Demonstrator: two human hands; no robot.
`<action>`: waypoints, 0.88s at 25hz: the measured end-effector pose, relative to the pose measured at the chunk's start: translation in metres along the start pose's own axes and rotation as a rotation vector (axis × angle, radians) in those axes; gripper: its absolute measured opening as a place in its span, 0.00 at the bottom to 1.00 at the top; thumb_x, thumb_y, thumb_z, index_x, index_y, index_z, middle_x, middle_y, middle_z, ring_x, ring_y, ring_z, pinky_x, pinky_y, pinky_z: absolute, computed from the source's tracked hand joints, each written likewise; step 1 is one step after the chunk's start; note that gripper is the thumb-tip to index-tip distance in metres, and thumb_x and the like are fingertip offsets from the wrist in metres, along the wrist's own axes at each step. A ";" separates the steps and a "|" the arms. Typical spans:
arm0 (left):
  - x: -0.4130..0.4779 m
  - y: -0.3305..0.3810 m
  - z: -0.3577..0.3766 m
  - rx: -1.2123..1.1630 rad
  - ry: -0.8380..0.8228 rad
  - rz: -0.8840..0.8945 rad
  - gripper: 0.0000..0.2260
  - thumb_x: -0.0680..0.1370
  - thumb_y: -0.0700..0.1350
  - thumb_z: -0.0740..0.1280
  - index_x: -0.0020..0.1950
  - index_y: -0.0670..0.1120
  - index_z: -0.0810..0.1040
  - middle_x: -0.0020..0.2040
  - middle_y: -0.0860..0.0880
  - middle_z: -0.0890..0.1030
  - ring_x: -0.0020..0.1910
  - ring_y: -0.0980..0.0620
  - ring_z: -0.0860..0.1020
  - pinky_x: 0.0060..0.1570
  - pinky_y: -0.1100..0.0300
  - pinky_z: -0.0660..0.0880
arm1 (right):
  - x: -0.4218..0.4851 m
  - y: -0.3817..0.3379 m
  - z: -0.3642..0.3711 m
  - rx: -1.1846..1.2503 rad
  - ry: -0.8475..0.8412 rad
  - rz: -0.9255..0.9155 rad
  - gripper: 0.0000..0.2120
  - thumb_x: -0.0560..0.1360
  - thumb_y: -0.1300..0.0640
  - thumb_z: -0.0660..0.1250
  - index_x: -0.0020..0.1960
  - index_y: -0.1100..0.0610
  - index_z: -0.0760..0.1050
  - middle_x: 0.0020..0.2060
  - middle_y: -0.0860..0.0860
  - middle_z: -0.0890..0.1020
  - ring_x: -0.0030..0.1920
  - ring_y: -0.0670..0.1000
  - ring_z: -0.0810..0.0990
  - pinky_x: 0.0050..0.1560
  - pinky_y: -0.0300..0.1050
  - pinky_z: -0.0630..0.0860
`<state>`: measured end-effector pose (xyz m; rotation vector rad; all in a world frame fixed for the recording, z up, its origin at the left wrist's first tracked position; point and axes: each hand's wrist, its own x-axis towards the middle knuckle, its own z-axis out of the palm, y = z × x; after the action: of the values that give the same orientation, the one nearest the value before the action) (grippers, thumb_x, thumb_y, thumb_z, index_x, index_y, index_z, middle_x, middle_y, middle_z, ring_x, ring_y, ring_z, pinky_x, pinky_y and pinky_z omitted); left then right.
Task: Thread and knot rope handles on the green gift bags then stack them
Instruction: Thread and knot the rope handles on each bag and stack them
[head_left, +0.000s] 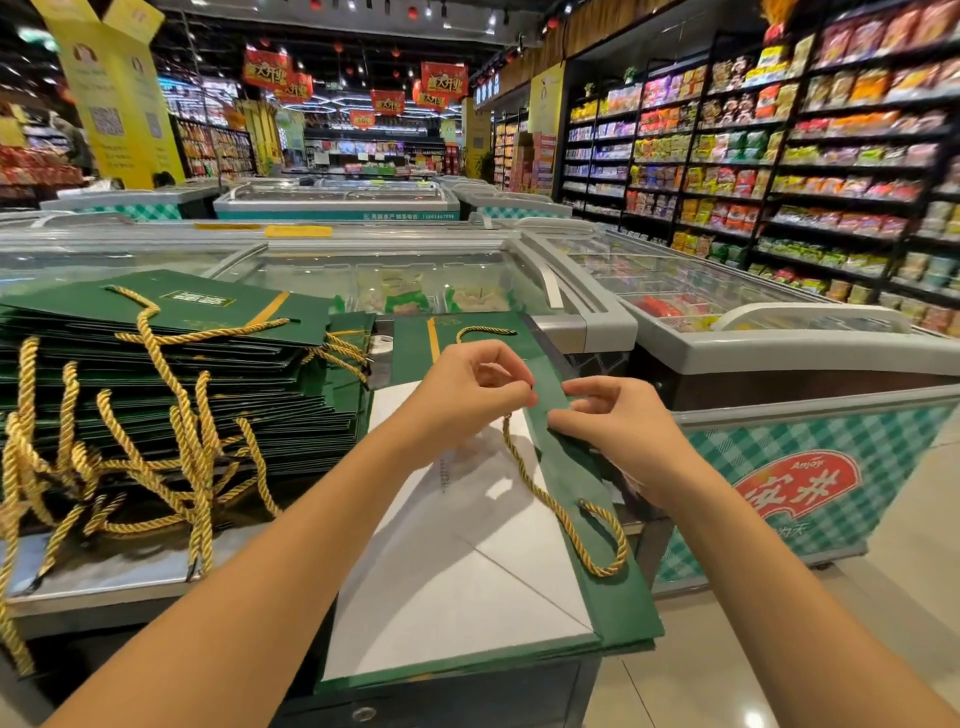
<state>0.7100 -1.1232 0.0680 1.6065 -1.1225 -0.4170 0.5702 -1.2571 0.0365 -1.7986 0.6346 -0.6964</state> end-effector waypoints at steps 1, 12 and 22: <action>0.002 -0.006 0.003 -0.008 0.000 0.000 0.02 0.75 0.37 0.72 0.46 0.43 0.82 0.43 0.43 0.86 0.39 0.54 0.81 0.38 0.63 0.75 | 0.001 0.002 -0.001 0.022 -0.004 -0.009 0.15 0.74 0.63 0.76 0.59 0.57 0.80 0.35 0.46 0.85 0.34 0.41 0.84 0.32 0.31 0.75; -0.001 -0.037 0.016 -0.041 0.037 0.134 0.12 0.82 0.36 0.65 0.60 0.45 0.84 0.44 0.50 0.82 0.32 0.63 0.74 0.33 0.72 0.67 | 0.005 0.016 -0.005 0.120 -0.058 -0.081 0.12 0.80 0.63 0.68 0.62 0.54 0.80 0.47 0.50 0.88 0.50 0.48 0.87 0.48 0.40 0.81; -0.003 -0.039 0.019 0.086 0.168 0.274 0.05 0.76 0.38 0.73 0.51 0.45 0.85 0.44 0.51 0.84 0.43 0.55 0.81 0.45 0.64 0.79 | -0.001 0.010 -0.001 0.201 -0.102 -0.127 0.12 0.77 0.63 0.71 0.60 0.59 0.80 0.46 0.53 0.88 0.46 0.52 0.88 0.41 0.39 0.83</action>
<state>0.7116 -1.1326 0.0255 1.5041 -1.2224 -0.0533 0.5680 -1.2597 0.0274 -1.6851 0.3707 -0.7226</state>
